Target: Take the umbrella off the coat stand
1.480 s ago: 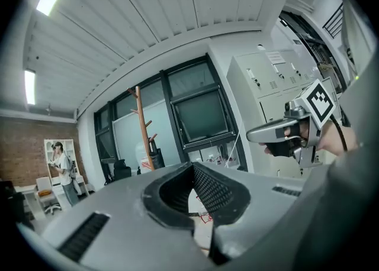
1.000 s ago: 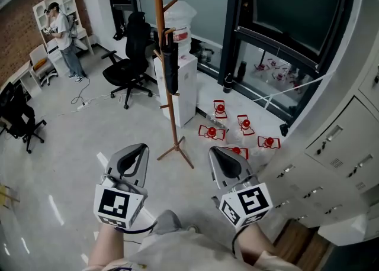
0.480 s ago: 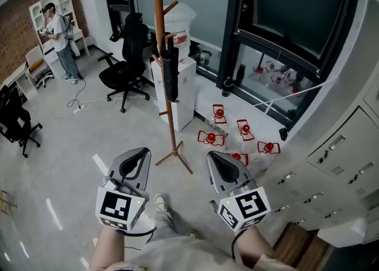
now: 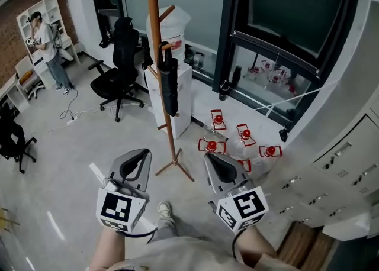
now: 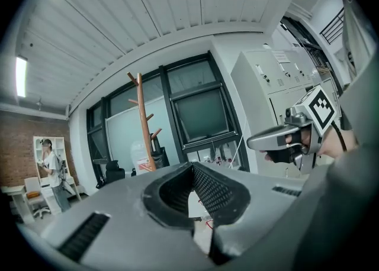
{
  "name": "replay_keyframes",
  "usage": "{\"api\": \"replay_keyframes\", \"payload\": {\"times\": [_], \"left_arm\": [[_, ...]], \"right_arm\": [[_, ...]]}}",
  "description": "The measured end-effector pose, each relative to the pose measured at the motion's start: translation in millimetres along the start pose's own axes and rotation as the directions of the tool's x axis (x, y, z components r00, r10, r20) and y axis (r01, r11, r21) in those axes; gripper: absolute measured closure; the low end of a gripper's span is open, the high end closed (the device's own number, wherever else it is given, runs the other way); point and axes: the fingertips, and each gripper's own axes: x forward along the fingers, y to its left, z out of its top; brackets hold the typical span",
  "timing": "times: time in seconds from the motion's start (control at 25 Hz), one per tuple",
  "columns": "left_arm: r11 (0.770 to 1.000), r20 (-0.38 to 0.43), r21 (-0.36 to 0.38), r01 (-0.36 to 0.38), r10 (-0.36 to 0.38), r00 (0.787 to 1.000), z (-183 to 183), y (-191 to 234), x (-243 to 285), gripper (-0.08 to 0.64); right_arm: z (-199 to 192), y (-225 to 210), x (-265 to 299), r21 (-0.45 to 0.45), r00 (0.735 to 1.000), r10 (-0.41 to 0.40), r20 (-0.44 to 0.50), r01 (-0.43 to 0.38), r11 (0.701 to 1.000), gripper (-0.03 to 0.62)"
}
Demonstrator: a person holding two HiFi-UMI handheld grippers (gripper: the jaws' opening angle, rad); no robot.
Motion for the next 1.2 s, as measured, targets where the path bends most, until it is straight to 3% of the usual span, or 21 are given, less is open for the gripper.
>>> {"api": "replay_keyframes", "payload": {"times": [0.6,1.2], "left_arm": [[0.997,-0.009,-0.010,0.076,-0.076,0.997,-42,108,99,0.551],[0.978,0.034,0.014,0.206,-0.207,0.978,-29,186,181,0.551]], "right_arm": [[-19,-25,147,0.012,0.998,-0.042,-0.037,0.043,0.999,0.584],[3,-53,240,0.014,0.987,-0.157,-0.013,0.157,0.987,0.584]]}}
